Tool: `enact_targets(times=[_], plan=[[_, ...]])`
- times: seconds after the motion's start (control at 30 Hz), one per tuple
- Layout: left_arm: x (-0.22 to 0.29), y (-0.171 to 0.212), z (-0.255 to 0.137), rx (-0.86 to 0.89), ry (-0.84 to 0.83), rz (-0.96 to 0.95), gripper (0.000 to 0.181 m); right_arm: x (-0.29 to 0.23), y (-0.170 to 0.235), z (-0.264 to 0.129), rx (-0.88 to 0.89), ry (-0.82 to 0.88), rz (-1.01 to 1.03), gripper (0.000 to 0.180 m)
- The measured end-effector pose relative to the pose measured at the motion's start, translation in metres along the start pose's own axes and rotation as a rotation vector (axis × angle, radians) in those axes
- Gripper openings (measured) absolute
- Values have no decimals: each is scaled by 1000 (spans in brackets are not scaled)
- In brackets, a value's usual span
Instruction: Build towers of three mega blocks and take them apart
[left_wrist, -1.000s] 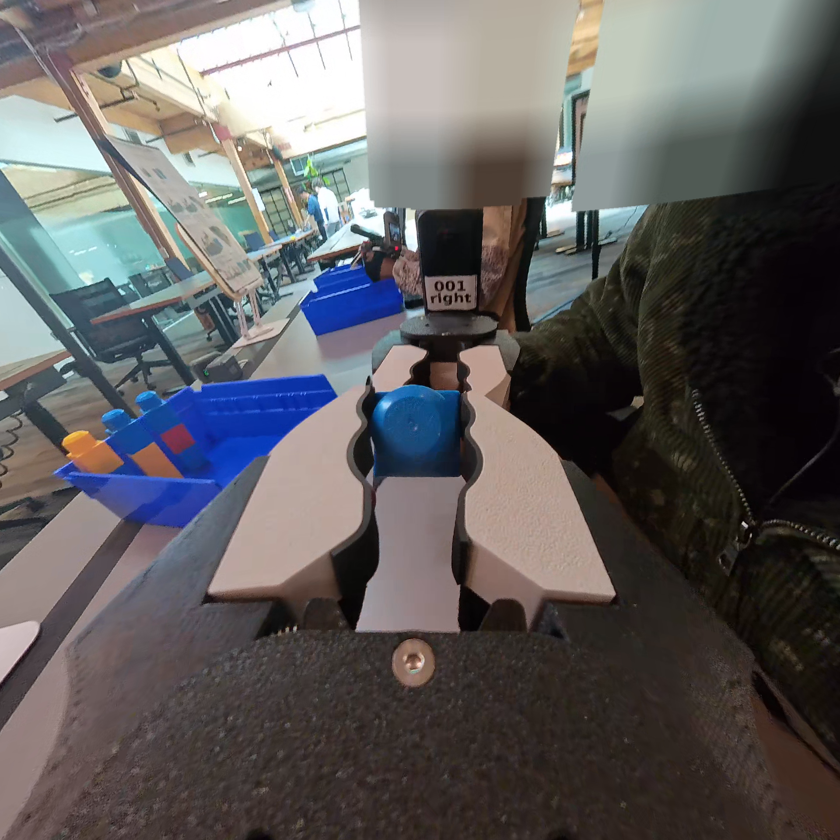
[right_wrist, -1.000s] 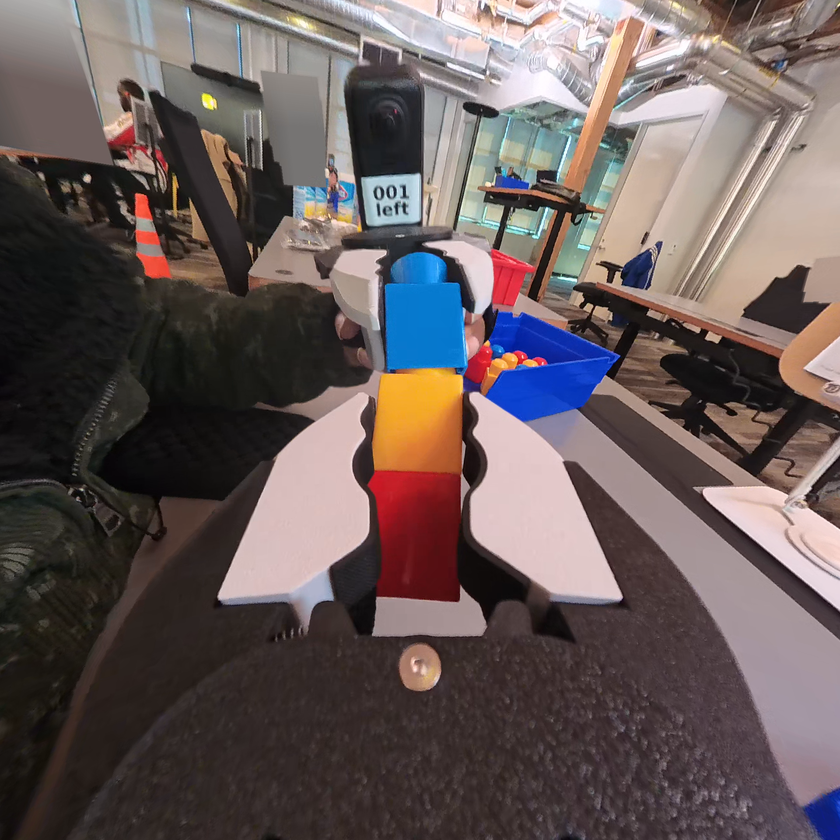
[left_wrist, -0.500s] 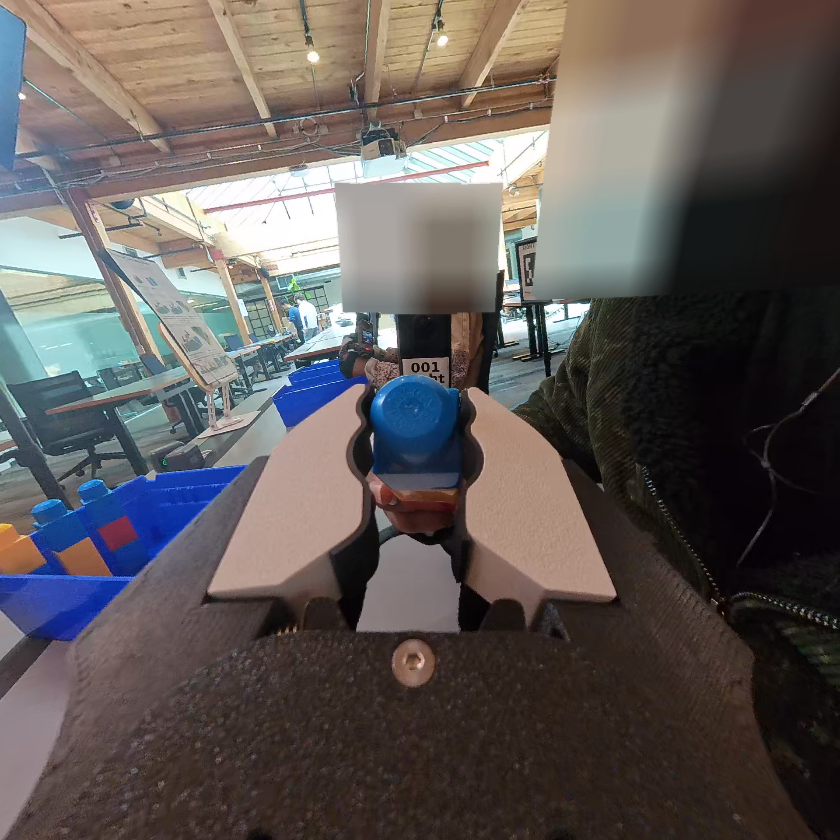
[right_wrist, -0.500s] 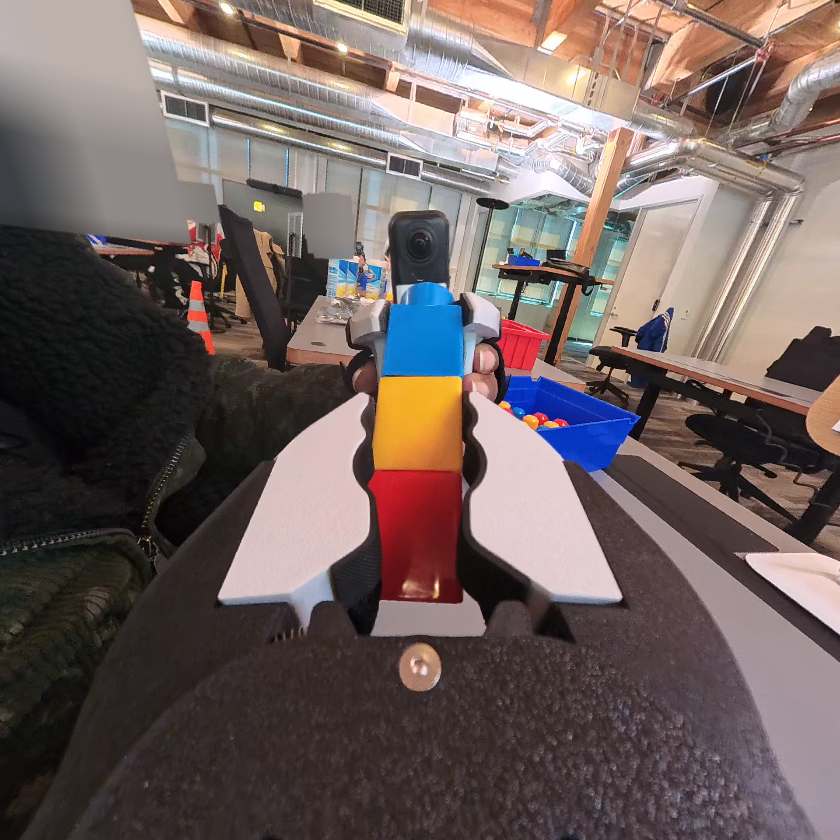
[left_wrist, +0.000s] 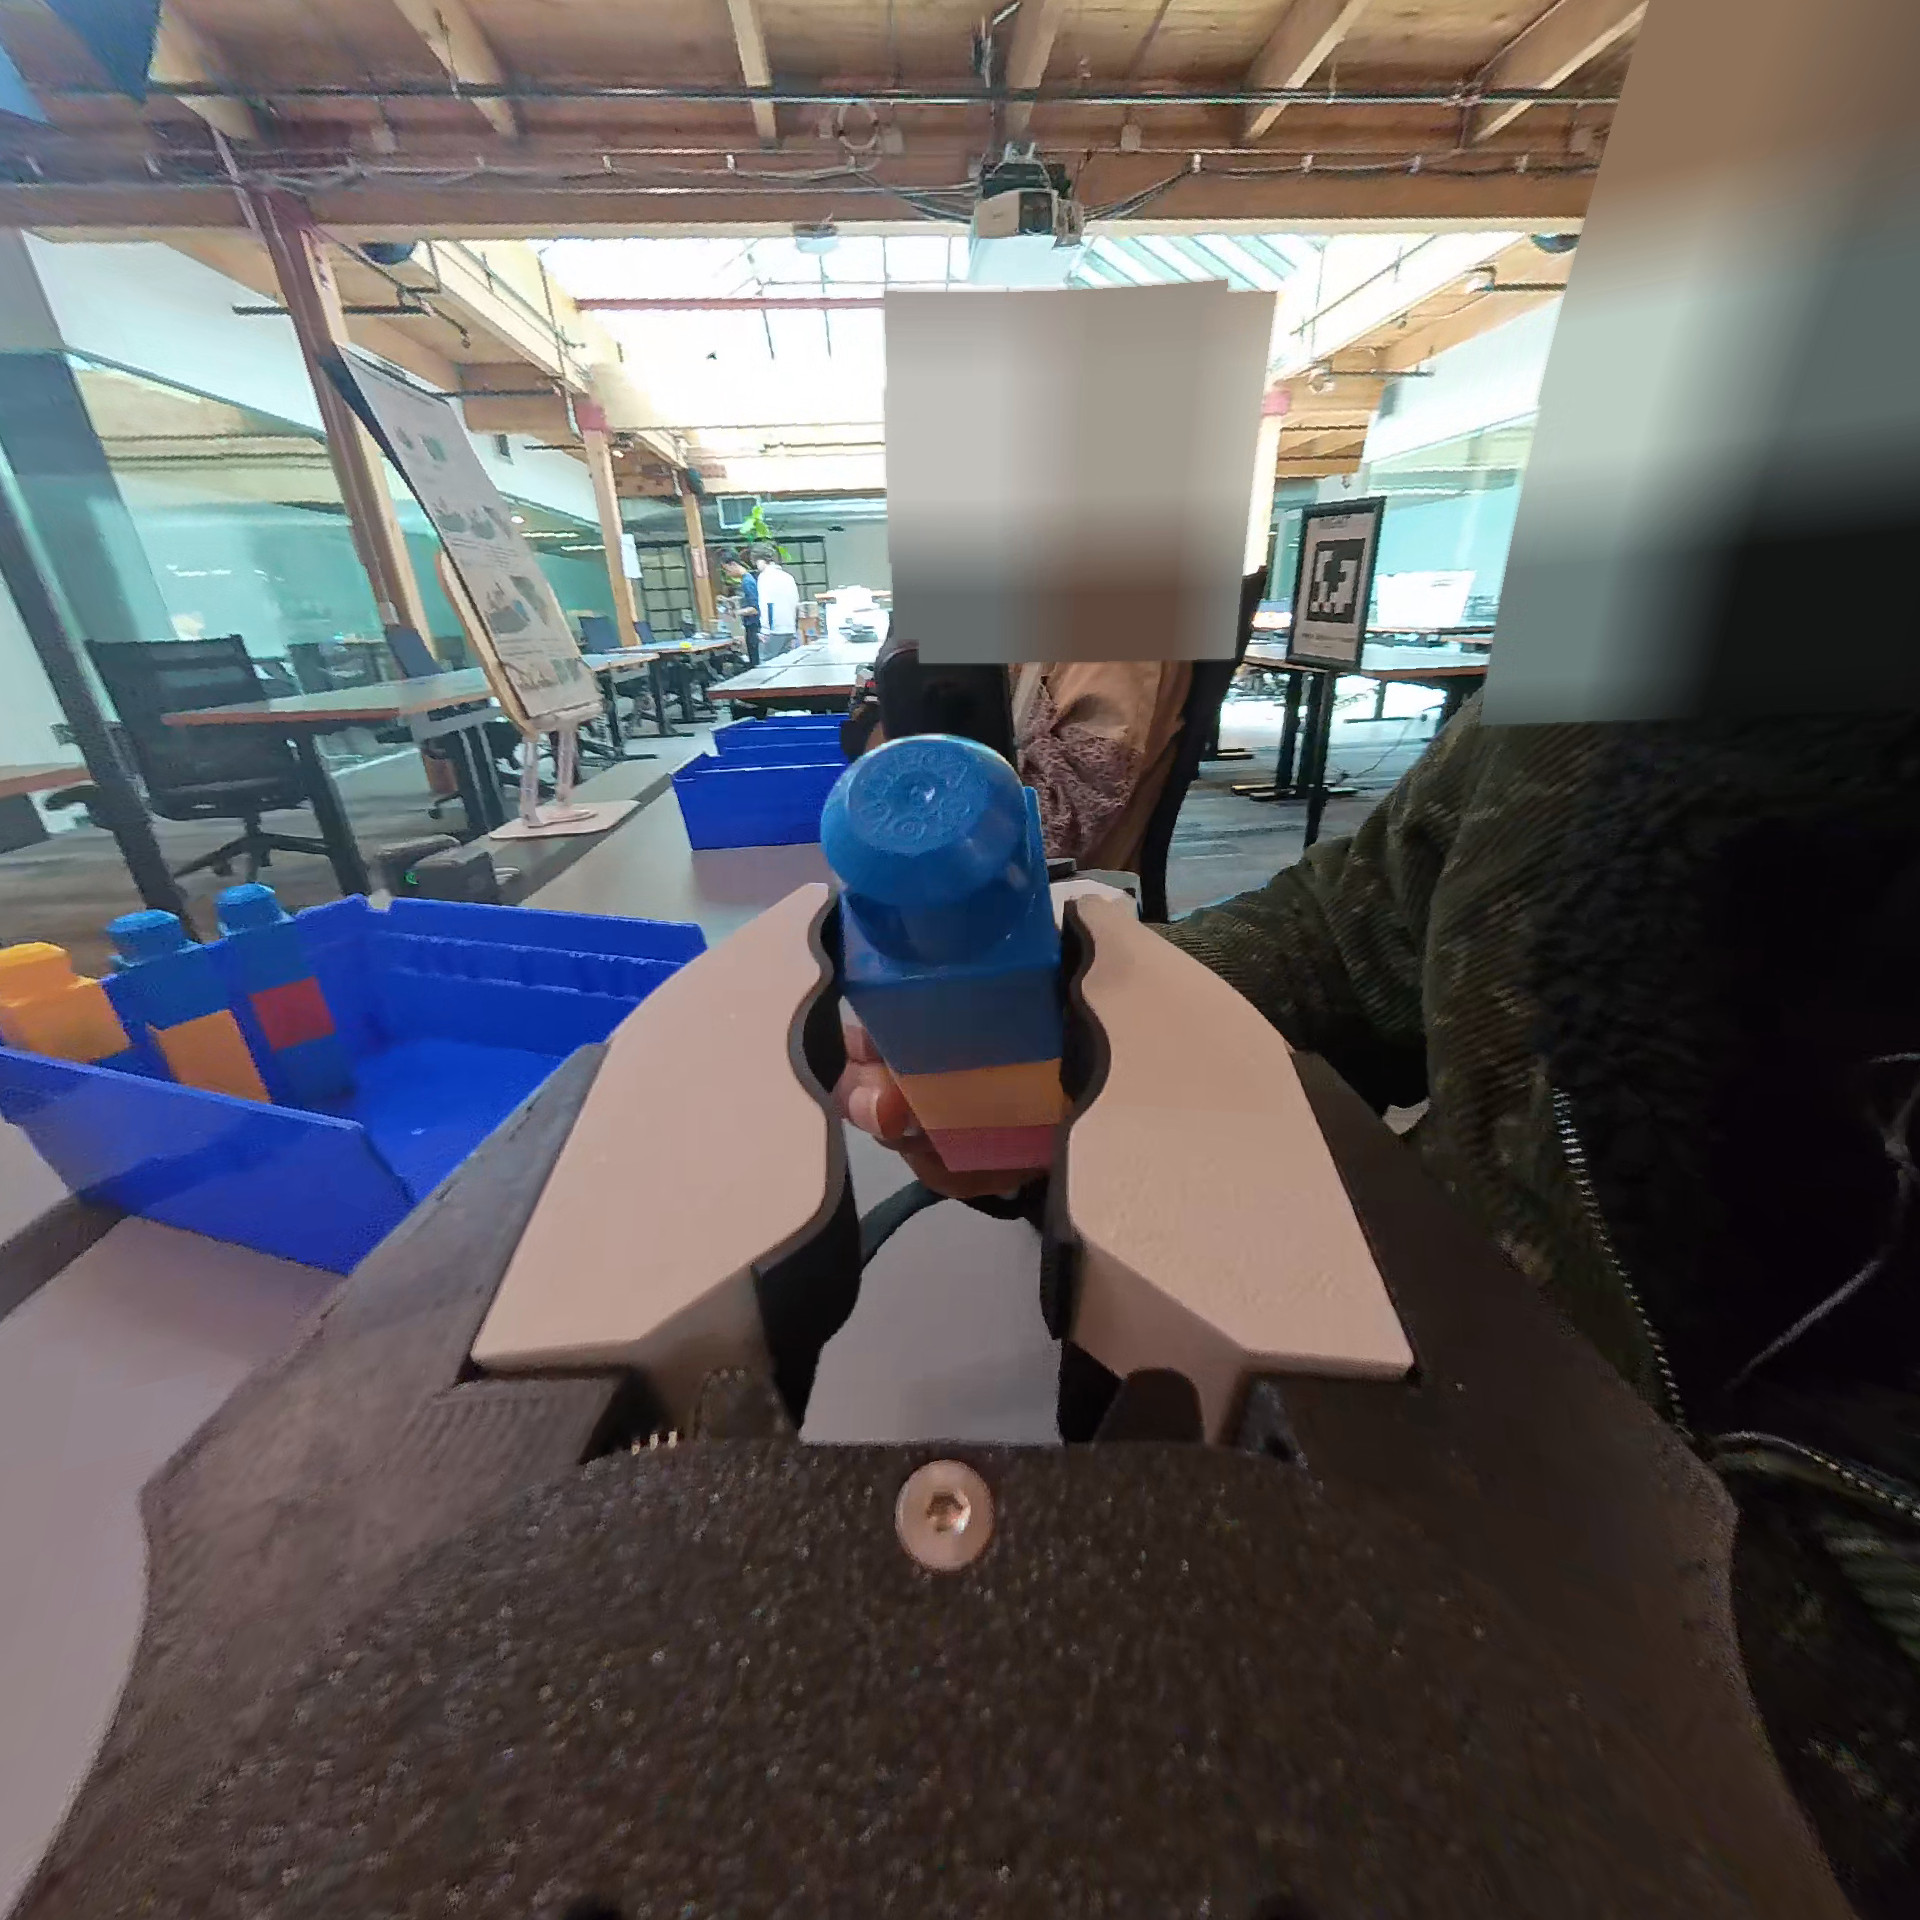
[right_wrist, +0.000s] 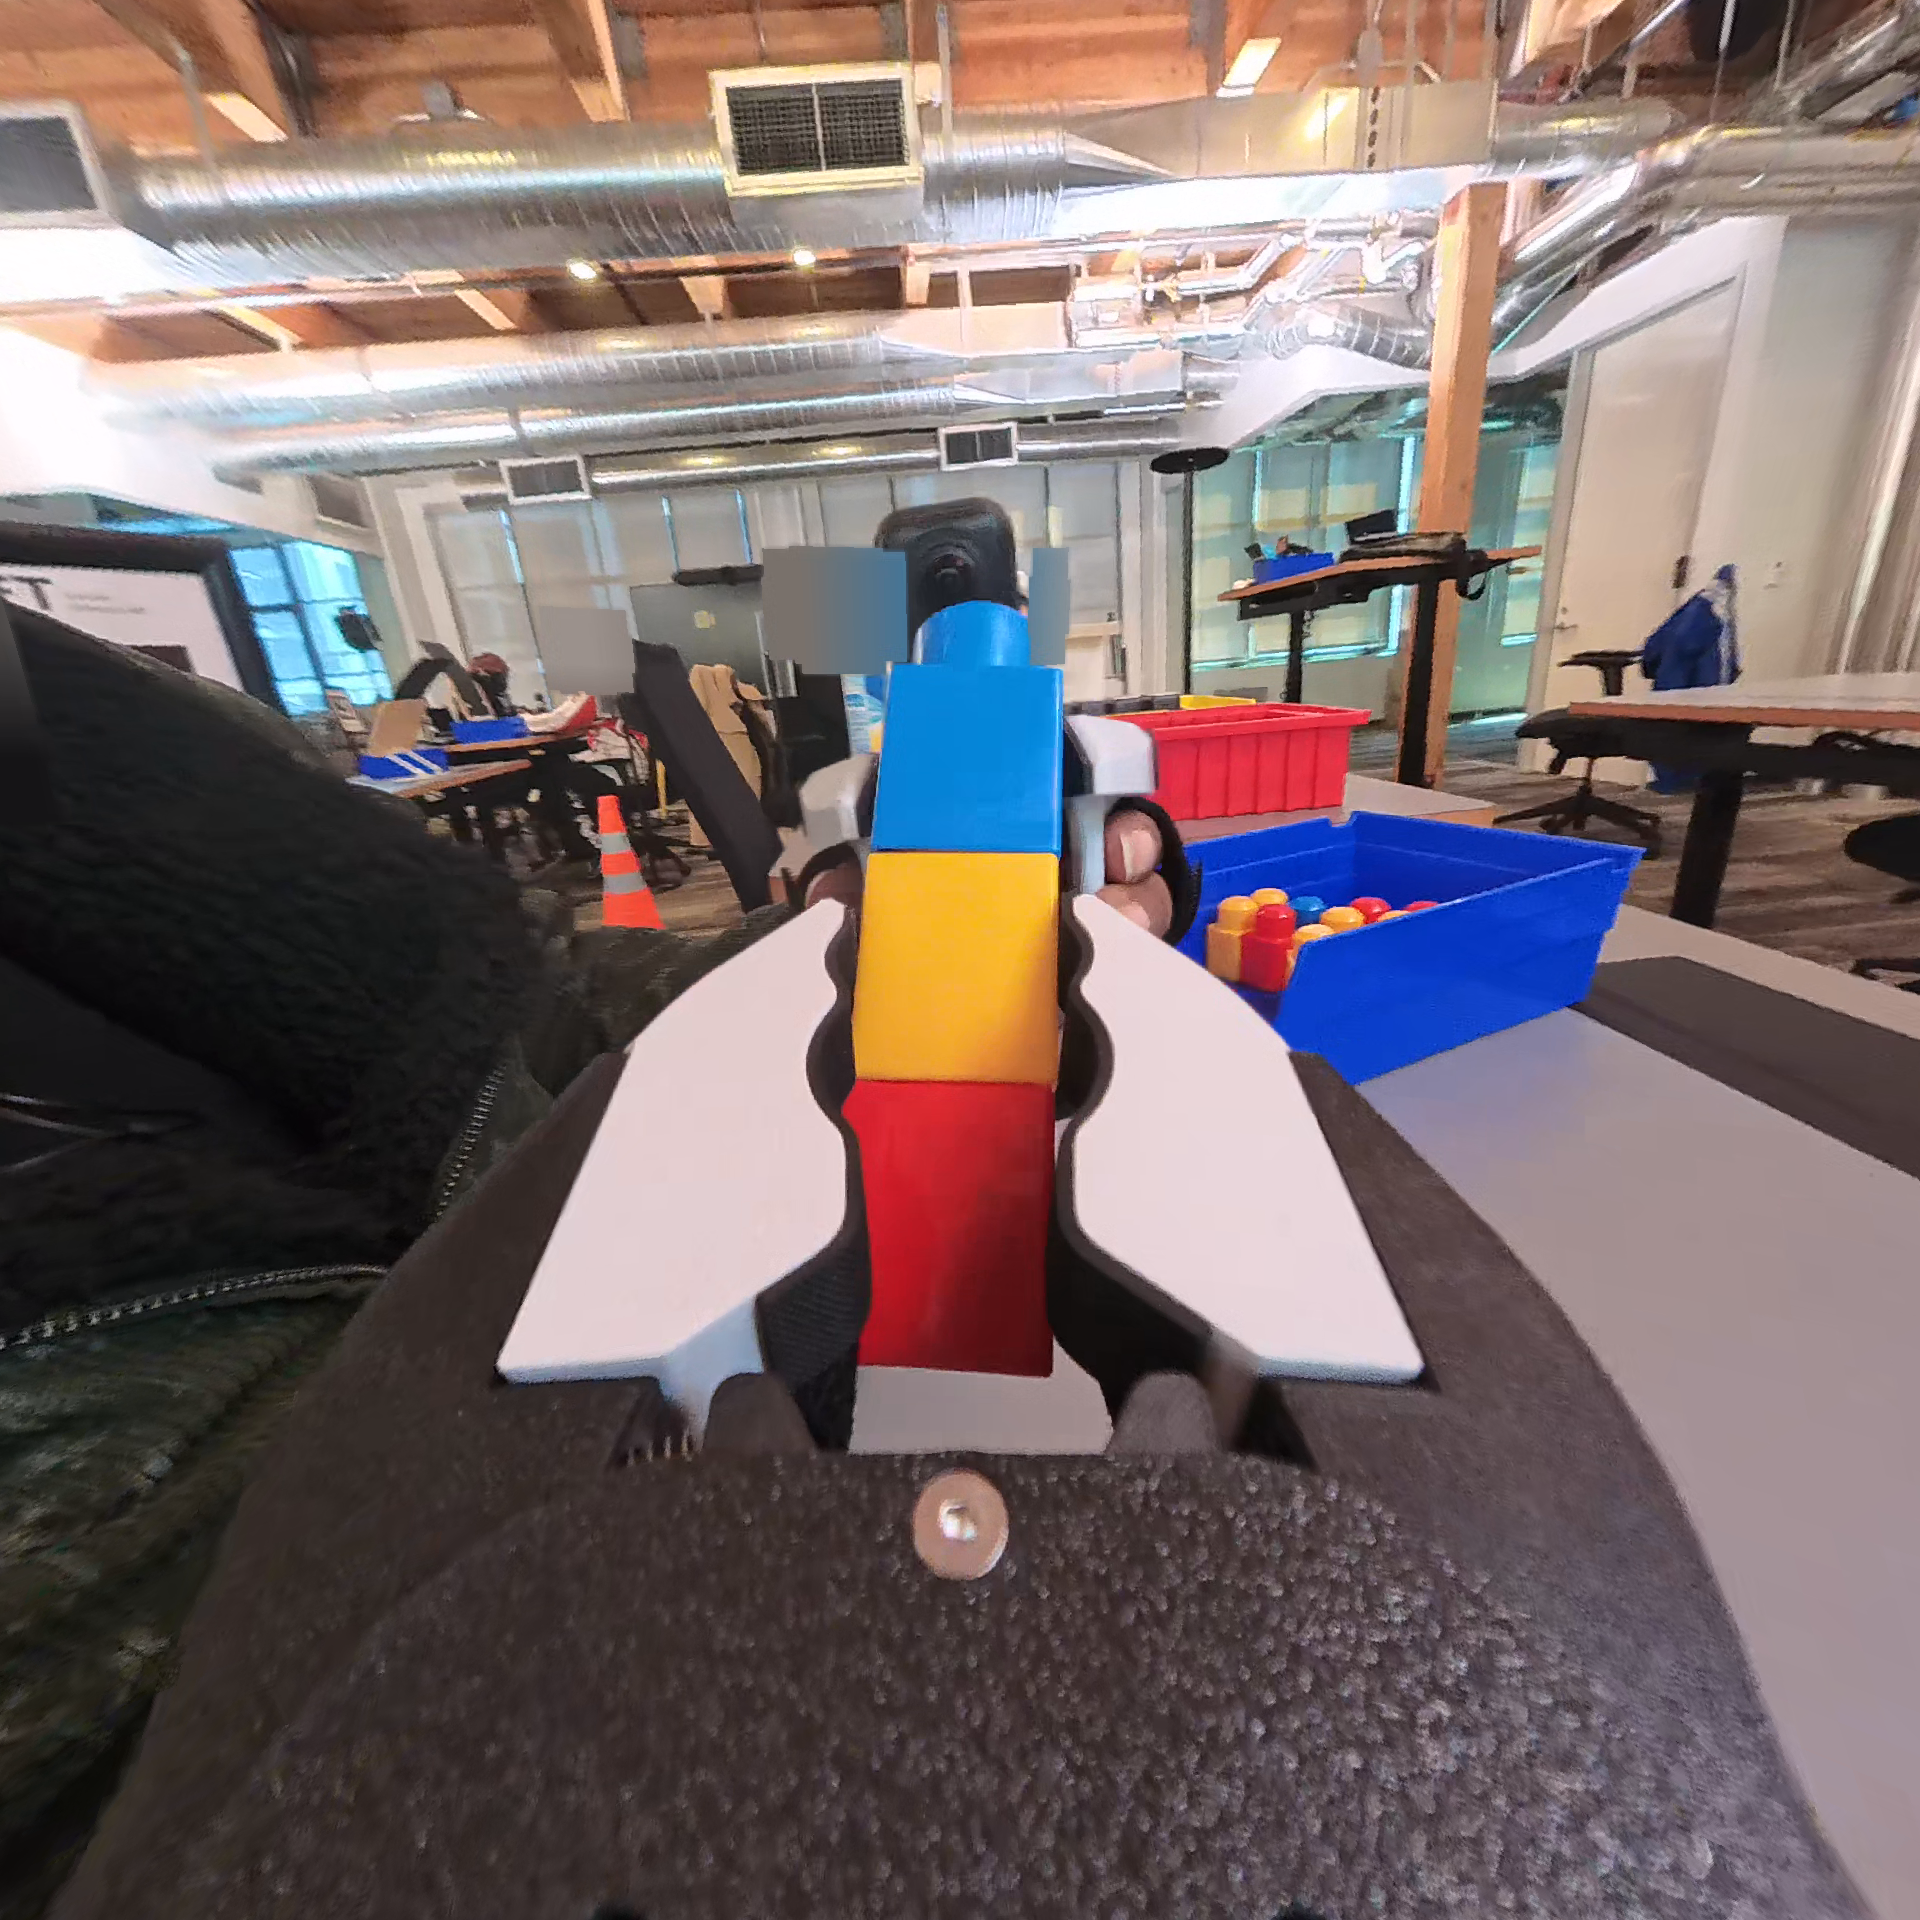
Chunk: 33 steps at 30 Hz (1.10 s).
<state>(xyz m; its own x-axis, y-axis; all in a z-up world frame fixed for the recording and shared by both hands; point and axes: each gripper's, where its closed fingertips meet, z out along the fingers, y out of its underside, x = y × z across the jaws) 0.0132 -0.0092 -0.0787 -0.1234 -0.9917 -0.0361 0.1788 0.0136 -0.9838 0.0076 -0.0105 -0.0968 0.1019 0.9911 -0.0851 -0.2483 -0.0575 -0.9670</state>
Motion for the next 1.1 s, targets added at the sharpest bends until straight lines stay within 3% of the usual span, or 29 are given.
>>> enact_targets(times=[0.7, 0.87, 1.1], plan=[[8, 5, -4, 7, 46, -22, 38, -6, 10, 4, -16, -77, 60, 37], [-7, 24, -14, -197, -48, 54, 36, 11, 23, -2, -163, 9, -36, 39], [-33, 77, -36, -720, -245, 278, 36, 22, 32, -5, -408, 134, -354, 43]])
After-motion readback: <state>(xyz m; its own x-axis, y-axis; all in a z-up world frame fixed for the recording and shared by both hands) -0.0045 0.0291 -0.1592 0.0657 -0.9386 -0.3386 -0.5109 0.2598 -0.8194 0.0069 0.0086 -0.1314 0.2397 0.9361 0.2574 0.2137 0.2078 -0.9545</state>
